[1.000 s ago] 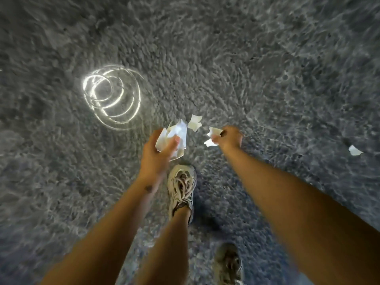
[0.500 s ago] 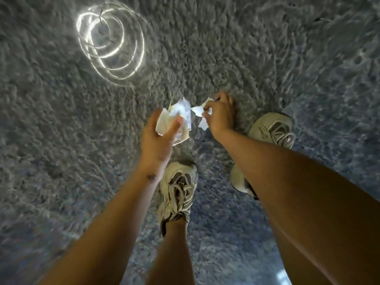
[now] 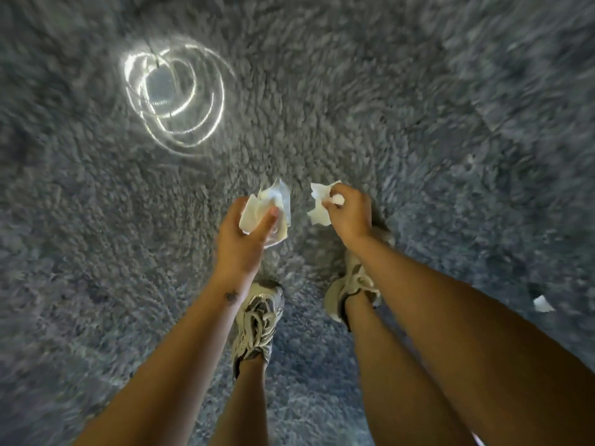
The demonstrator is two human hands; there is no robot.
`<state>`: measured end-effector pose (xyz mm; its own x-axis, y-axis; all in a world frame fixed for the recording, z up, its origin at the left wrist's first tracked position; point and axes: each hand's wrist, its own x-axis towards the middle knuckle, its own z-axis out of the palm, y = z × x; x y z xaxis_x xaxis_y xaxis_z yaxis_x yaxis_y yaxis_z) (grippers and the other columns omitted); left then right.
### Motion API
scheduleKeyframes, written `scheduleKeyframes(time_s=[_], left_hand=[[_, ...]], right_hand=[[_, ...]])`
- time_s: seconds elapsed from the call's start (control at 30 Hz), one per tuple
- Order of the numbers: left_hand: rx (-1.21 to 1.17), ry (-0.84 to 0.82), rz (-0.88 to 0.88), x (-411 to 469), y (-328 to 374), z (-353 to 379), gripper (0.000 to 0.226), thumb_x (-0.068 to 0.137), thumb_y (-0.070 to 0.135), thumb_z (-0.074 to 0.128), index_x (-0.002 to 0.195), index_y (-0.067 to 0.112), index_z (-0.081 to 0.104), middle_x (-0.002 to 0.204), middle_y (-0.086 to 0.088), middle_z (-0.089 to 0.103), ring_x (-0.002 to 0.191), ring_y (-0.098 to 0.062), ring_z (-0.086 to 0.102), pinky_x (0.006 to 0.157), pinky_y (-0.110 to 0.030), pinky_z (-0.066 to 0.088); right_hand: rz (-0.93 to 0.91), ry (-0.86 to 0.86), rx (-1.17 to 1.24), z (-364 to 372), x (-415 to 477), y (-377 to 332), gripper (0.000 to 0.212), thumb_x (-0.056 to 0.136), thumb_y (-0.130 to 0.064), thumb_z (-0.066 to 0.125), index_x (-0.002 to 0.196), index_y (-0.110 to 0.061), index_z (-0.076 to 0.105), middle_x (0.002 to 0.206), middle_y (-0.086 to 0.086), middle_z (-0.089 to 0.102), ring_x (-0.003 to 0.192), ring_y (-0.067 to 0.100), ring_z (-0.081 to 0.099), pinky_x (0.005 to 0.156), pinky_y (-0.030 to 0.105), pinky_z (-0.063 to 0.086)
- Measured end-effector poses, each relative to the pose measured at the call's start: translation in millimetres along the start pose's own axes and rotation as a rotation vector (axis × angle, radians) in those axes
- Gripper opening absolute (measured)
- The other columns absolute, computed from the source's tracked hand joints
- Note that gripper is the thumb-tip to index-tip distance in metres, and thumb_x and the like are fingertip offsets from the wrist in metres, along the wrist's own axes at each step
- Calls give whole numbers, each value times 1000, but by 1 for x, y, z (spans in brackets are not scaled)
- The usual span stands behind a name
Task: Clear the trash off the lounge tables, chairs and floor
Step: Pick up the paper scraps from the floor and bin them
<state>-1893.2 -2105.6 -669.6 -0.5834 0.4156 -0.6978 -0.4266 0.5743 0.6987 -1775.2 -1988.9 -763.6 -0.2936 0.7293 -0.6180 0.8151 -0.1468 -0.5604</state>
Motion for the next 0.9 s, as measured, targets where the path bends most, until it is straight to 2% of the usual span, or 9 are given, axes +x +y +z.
scheduleKeyframes(time_s=[0.1,0.23,0.43,0.5,0.7,0.9], left_hand=[[21,-20,47,-8,56,29,9,83,30,66,90,29,61,84,7,64,73,-5,61,67,-26,52],[16,-48,110,-3,133,73,7,84,30,65,90,31,61,82,9,66,72,-4,63,64,-23,52],[-73,-128,190,29,226,129,13,85,25,65,96,20,62,80,11,66,71,-2,62,60,-16,49],[-94,-122,201,49,245,142,6,85,23,66,91,23,62,75,14,65,68,1,61,58,-15,48],[-74,-94,159,128,284,174,9,86,21,66,93,23,61,82,6,65,72,-5,63,61,-18,52],[0,-130,124,208,327,193,10,85,13,65,90,19,59,76,5,63,59,4,60,51,-13,46]], right_hand=[[10,41,0,-62,8,-29,12,85,-12,65,95,-5,64,93,20,67,86,30,65,64,27,47],[-16,101,19,-145,35,-68,11,85,-9,64,94,-2,62,87,22,67,82,32,66,63,34,50],[-66,164,59,-239,104,-122,19,87,-9,61,103,2,59,100,22,65,90,34,63,72,40,51],[-64,184,57,-257,133,-135,18,87,-9,61,101,3,59,101,22,64,91,33,63,73,38,50],[-2,268,64,-276,220,-161,24,85,-9,64,107,0,61,106,18,65,93,31,63,78,36,50],[117,213,-7,-279,295,-164,23,85,-9,61,108,-4,62,109,16,65,96,31,61,76,33,47]])
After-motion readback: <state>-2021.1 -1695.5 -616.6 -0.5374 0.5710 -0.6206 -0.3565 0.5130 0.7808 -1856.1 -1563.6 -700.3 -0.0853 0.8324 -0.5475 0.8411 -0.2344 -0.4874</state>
